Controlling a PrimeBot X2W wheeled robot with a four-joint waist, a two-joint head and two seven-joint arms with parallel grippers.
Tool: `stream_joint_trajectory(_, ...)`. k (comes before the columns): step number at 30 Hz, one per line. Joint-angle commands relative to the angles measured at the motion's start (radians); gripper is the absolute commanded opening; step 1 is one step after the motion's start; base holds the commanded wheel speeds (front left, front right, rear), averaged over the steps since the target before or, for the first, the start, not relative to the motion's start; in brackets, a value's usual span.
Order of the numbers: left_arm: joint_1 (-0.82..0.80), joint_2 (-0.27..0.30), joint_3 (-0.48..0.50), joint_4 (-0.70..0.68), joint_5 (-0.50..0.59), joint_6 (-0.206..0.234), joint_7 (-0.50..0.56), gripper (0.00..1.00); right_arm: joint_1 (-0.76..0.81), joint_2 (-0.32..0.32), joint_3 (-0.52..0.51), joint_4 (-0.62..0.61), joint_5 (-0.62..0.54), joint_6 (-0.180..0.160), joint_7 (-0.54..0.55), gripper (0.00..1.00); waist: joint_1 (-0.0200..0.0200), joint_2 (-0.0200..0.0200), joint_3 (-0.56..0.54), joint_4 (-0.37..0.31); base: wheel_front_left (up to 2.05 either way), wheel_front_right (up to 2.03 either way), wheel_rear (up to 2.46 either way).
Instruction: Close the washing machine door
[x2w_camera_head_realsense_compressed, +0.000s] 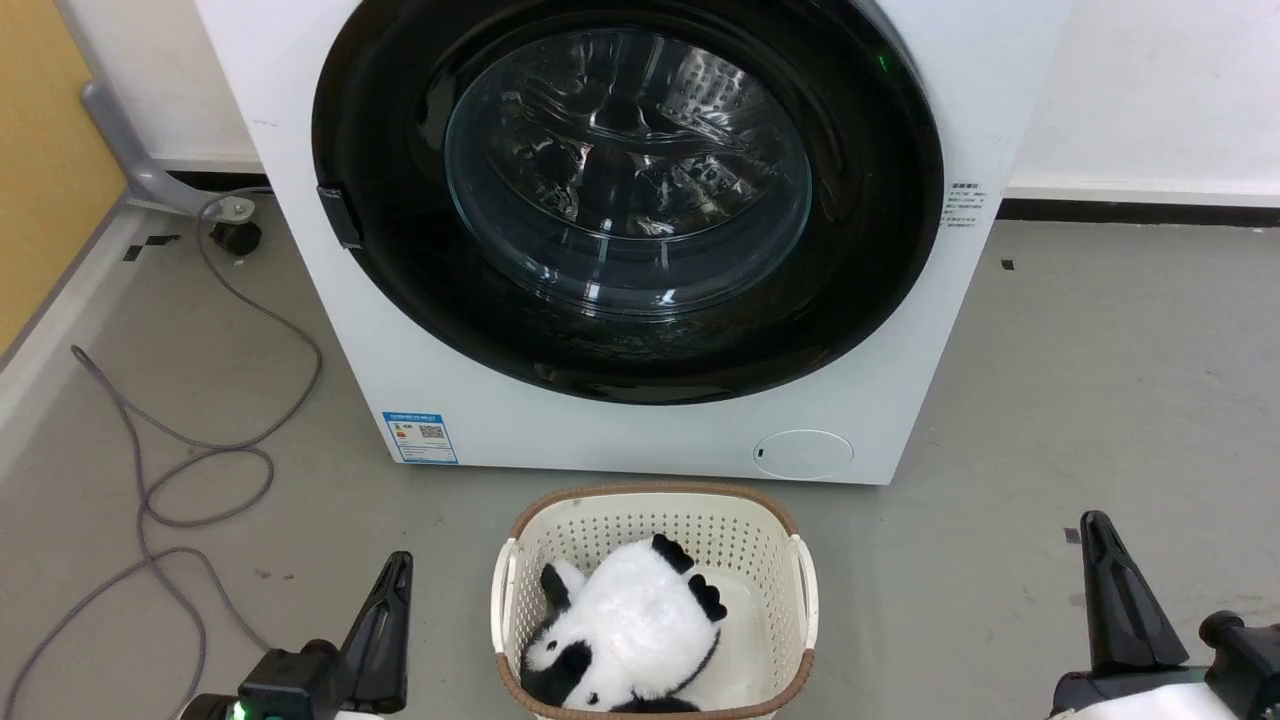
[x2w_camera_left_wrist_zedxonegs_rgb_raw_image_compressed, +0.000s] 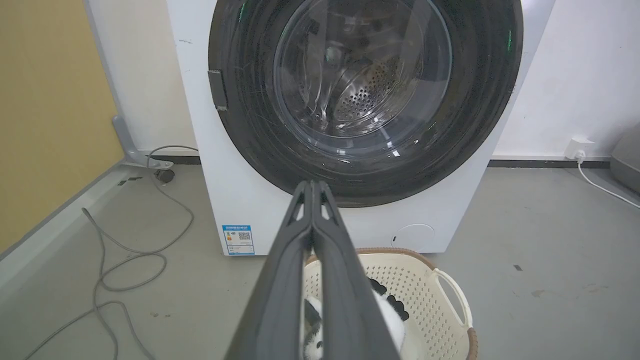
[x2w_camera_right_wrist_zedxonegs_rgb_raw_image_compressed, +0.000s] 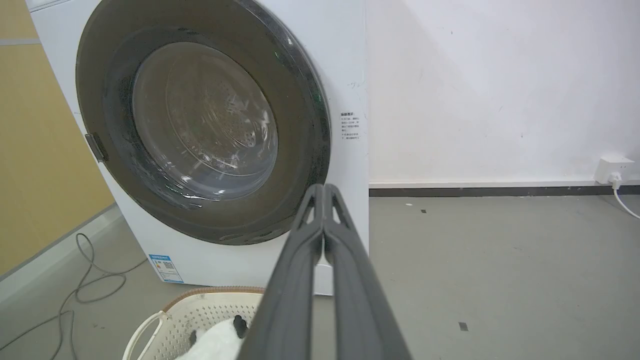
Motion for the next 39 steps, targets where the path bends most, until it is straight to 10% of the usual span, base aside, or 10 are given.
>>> stream_joint_trajectory(1,-0.003,0.0,0.0,-0.003,0.003,0.004,0.006,0.0,-0.003,0.0,0.003,-0.002,-0.005,0.0,0.008,0.0,0.0001,-0.0001,0.0,-0.001,0.0,0.0,0.0)
stream_joint_trajectory(39,-0.031,-0.002,-0.001,-0.034,0.029,0.043,0.085,0.0,-0.027,0.002,0.036,-0.015,-0.051,0.0,0.088,0.0,0.0001,-0.0001,0.0,-0.018,0.0,0.0,0.0)
